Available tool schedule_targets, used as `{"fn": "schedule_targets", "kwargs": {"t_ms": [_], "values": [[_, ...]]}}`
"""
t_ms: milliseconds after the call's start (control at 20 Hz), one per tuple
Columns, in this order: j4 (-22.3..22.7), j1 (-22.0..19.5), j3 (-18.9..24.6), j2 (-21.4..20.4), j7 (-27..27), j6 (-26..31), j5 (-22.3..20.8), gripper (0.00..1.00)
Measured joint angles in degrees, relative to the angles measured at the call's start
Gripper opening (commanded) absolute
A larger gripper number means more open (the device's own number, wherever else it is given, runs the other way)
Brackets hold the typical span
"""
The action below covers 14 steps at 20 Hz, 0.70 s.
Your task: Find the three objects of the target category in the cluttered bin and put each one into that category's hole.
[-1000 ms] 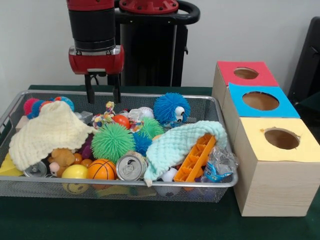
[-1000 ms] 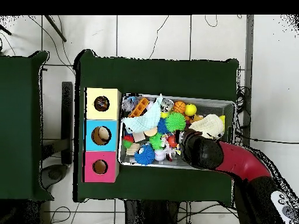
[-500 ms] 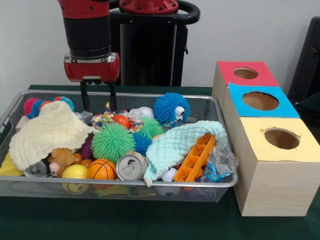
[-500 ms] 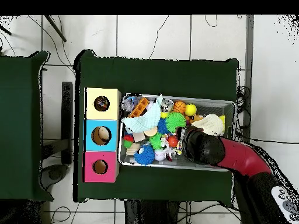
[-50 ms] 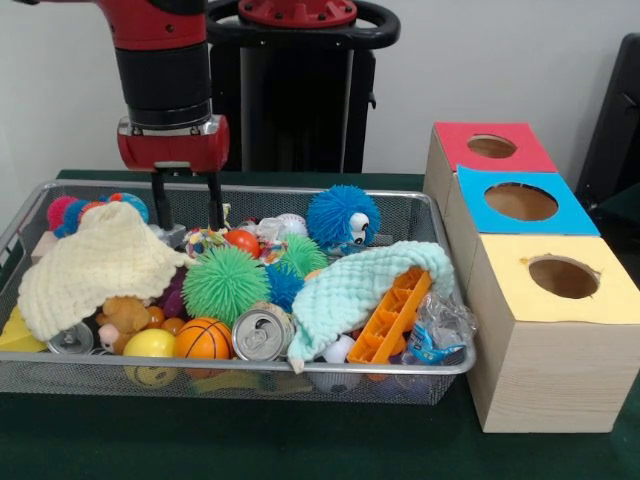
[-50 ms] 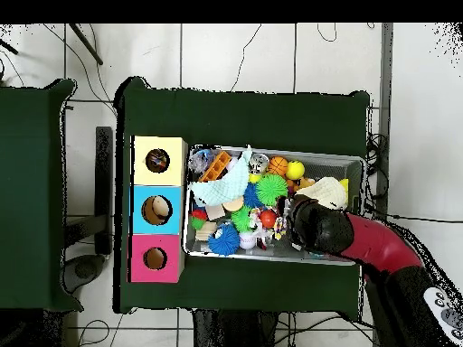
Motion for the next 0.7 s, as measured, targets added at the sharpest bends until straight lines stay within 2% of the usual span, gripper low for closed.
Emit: {"fn": "schedule_targets", "kwargs": {"t_ms": [700], "values": [[-0.6, -0.9, 0.0, 1.3, 0.0, 0.1, 0.0, 1.00]]}}
